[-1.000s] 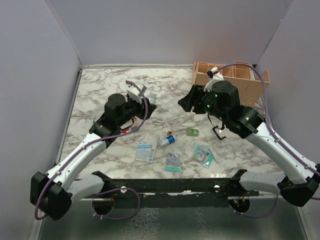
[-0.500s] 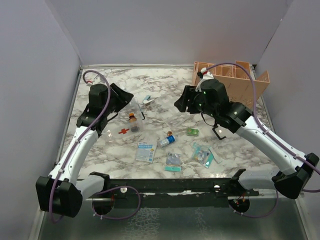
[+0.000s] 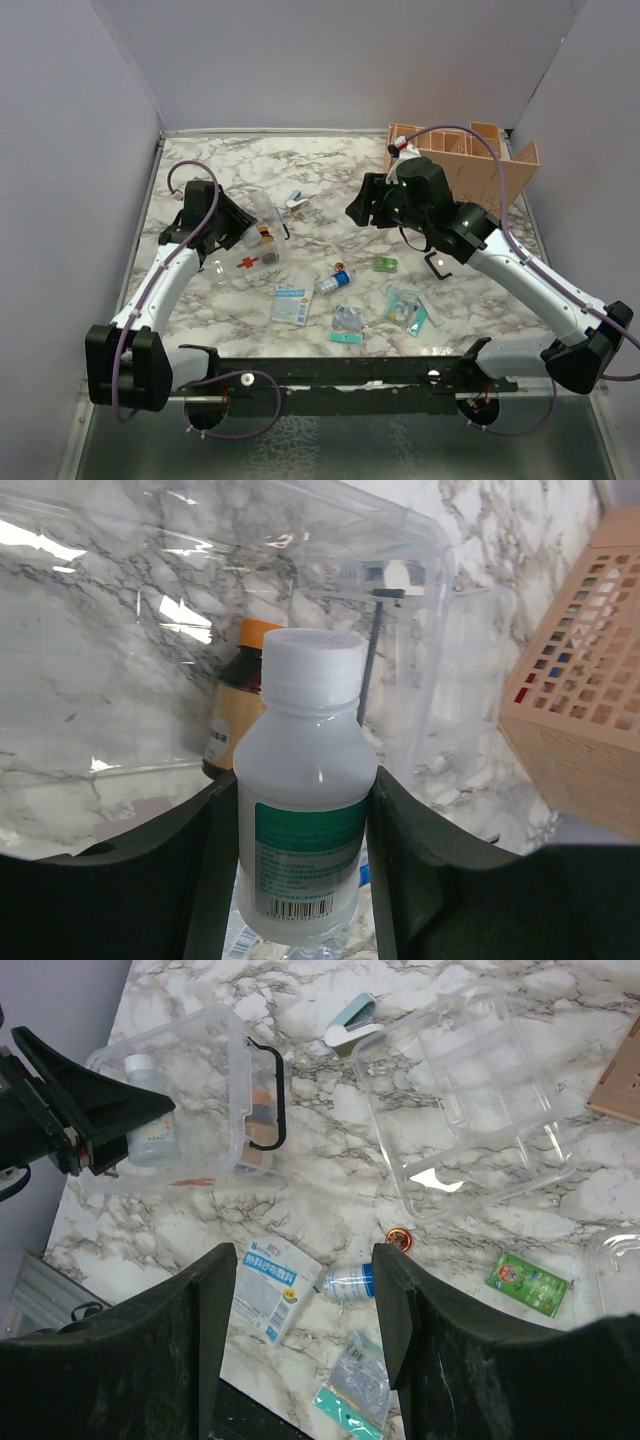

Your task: Organize the medicine kit

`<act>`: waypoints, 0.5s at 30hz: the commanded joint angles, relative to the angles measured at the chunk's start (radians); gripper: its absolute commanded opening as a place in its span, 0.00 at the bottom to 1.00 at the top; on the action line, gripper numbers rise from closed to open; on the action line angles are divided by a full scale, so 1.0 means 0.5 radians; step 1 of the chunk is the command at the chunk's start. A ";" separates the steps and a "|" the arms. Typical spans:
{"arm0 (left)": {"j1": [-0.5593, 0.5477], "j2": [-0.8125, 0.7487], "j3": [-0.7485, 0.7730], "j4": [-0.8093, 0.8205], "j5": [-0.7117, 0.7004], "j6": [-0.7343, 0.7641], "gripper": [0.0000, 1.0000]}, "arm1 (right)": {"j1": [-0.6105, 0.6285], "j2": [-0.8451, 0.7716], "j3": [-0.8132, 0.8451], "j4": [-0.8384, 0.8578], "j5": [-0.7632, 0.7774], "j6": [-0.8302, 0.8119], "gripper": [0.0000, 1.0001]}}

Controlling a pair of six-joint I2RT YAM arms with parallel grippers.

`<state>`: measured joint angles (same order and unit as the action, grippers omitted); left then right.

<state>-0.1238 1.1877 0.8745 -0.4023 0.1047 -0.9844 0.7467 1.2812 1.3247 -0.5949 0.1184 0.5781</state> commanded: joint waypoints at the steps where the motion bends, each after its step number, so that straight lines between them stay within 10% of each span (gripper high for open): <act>1: 0.009 0.114 0.094 -0.063 -0.089 0.191 0.29 | -0.003 0.005 -0.010 -0.030 -0.022 -0.032 0.57; 15: -0.025 0.439 0.004 0.141 -0.139 0.507 0.29 | -0.002 0.032 -0.036 -0.043 0.008 -0.054 0.57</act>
<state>-0.1249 1.4059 0.8856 -0.4164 0.0425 -0.7712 0.7467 1.2850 1.3190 -0.6010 0.1184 0.5701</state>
